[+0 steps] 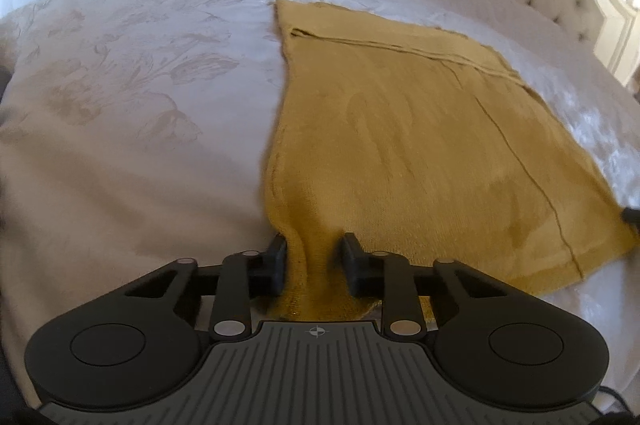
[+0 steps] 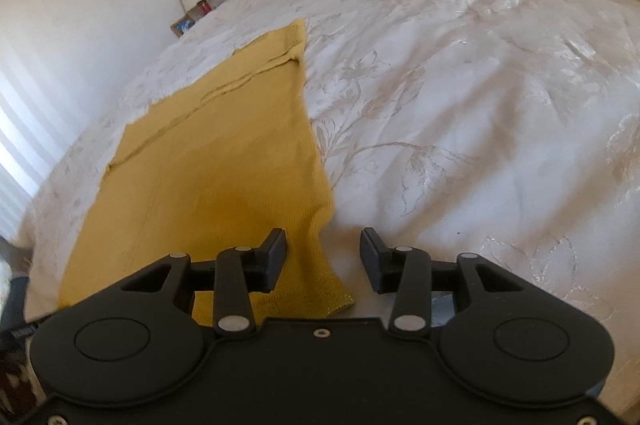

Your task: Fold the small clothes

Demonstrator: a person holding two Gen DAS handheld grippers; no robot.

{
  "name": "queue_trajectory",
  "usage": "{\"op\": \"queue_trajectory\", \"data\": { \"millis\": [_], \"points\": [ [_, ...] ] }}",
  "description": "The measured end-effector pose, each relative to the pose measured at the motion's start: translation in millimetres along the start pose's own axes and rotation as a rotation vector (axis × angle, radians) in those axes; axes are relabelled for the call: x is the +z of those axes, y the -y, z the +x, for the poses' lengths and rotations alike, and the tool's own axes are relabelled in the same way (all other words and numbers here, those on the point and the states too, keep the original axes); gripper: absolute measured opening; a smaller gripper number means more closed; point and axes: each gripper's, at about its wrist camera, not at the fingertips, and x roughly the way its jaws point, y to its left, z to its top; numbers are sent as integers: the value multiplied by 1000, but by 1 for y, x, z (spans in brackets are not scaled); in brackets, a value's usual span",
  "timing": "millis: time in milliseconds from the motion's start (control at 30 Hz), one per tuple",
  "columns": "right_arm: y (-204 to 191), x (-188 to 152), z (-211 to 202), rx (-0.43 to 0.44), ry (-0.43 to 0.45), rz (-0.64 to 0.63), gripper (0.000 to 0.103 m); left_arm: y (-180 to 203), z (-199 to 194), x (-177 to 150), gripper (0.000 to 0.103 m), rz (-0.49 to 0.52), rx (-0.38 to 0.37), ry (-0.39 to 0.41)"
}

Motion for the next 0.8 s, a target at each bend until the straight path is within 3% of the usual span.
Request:
{"op": "queue_trajectory", "data": {
  "millis": [233, 333, 433, 467, 567, 667, 733, 800],
  "points": [
    [-23, -7, 9, -57, -32, -165, 50, 5, 3, -1, 30, 19, 13, 3],
    [-28, -9, 11, -64, -39, -200, 50, 6, 4, -2, 39, 23, 5, 5],
    [-27, -9, 10, -49, -43, -192, 27, 13, 6, -3, 53, 65, -2, 2],
    [-27, -9, 9, -44, -42, -190, 12, 16, 7, -3, 55, 84, -1, -1],
    [-28, -8, 1, -76, -13, -212, 11, 20, 7, -2, 53, 112, 18, -5],
    [-19, -6, -2, -136, 1, -172, 8, 16, 3, -2, 41, 97, 32, 1],
    [-13, -5, -3, -104, -2, -132, 8, 12, 2, -3, 41, 79, 24, 0],
    [-16, -6, -3, -92, -3, -149, 21, 12, 2, -3, 42, 84, 21, -1]
  ]
}}
